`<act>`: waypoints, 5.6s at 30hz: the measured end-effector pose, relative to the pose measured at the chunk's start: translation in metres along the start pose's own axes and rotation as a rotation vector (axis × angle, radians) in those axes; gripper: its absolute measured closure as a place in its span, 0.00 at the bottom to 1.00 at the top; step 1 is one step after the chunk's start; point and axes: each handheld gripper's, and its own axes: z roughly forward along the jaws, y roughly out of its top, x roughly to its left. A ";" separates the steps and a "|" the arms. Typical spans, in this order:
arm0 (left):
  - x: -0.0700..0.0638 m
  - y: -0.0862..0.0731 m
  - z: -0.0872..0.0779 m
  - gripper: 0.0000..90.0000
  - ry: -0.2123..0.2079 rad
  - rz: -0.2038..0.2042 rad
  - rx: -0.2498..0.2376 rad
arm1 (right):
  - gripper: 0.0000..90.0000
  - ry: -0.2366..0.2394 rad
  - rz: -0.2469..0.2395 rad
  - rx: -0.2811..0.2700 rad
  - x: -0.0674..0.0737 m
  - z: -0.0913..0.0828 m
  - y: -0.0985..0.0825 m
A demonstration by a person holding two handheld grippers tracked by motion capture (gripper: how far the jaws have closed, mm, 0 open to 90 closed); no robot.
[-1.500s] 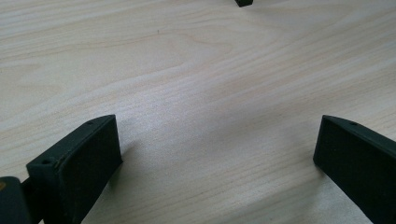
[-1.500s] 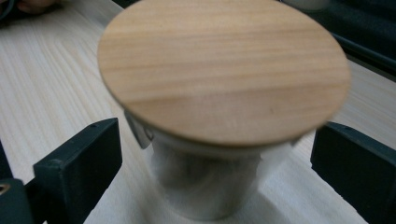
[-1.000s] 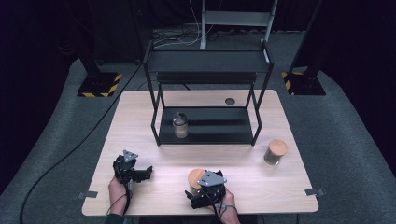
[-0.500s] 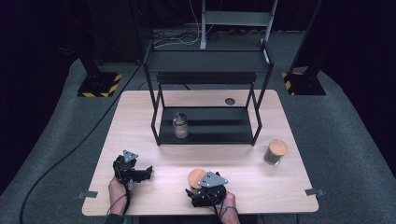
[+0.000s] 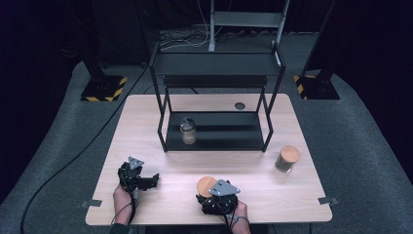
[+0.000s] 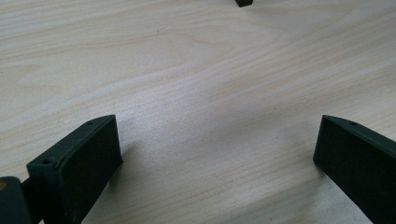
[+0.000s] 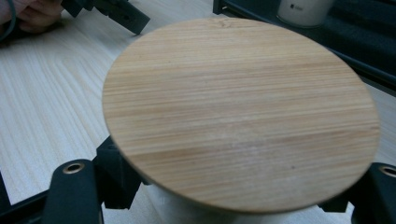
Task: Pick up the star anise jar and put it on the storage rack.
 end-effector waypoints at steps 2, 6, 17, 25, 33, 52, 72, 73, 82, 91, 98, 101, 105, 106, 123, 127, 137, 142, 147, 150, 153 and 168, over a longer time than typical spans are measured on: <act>0.000 0.000 0.000 0.00 0.000 -0.001 0.000 | 0.27 -0.018 0.006 -0.003 0.000 -0.002 0.000; 0.000 0.000 0.000 0.00 0.000 -0.001 0.000 | 0.27 -0.049 0.018 -0.009 -0.001 -0.005 0.002; 0.000 0.000 0.000 0.00 0.000 -0.001 0.000 | 0.27 -0.092 0.040 -0.009 -0.006 -0.011 0.006; 0.000 0.000 0.000 0.00 0.000 -0.001 0.000 | 0.28 -0.108 0.042 -0.014 -0.013 -0.018 0.012; 0.000 0.000 0.000 0.00 -0.001 -0.001 0.001 | 0.28 -0.123 0.062 -0.027 -0.024 -0.025 0.018; 0.000 0.000 0.000 0.00 -0.001 -0.001 0.001 | 0.28 -0.116 0.053 -0.029 -0.036 -0.023 0.027; 0.000 0.000 0.000 0.00 -0.001 -0.001 0.000 | 0.28 -0.117 0.061 -0.037 -0.050 -0.023 0.033; 0.000 0.000 0.000 0.00 -0.001 -0.001 0.000 | 0.28 -0.117 0.062 -0.039 -0.051 -0.023 0.033; 0.000 0.000 0.000 0.00 0.000 0.000 -0.001 | 0.28 -0.109 0.037 -0.032 -0.055 -0.017 0.037; 0.000 0.000 0.000 0.00 0.001 0.000 -0.002 | 0.28 -0.101 0.033 -0.040 -0.059 -0.013 0.042; 0.000 0.000 0.000 0.00 0.002 0.000 -0.002 | 0.28 -0.093 0.031 -0.040 -0.059 -0.009 0.043; 0.000 0.000 0.000 0.00 0.001 0.000 -0.002 | 0.28 -0.092 0.028 -0.042 -0.060 -0.009 0.044; 0.000 0.000 0.000 0.00 0.000 -0.001 -0.001 | 0.28 -0.093 0.034 -0.051 -0.063 -0.010 0.045; 0.000 0.000 0.000 0.00 0.001 0.000 -0.002 | 0.28 -0.092 0.037 -0.055 -0.064 -0.010 0.045; 0.000 0.000 0.000 0.00 0.000 -0.002 0.000 | 0.28 -0.082 0.032 -0.059 -0.070 -0.003 0.049; 0.000 0.000 0.000 0.00 0.002 0.001 -0.002 | 0.28 -0.080 0.033 -0.058 -0.072 0.000 0.050; 0.000 0.000 0.000 0.00 0.001 0.000 -0.002 | 0.28 -0.080 0.034 -0.054 -0.076 0.006 0.052; 0.000 0.000 0.000 0.00 -0.001 -0.002 0.000 | 0.28 -0.084 0.024 -0.053 -0.079 0.008 0.055; 0.000 0.000 0.000 0.00 0.000 -0.001 0.000 | 0.28 -0.086 0.022 -0.051 -0.081 0.011 0.057; 0.000 0.000 0.000 0.00 0.000 -0.002 0.000 | 0.28 -0.087 0.019 -0.049 -0.082 0.012 0.058; 0.000 0.000 0.000 0.00 0.000 -0.002 0.000 | 0.28 -0.088 0.020 -0.050 -0.084 0.014 0.058; 0.000 0.000 0.000 0.00 0.000 -0.002 0.000 | 0.28 -0.084 0.024 -0.037 -0.093 0.028 0.055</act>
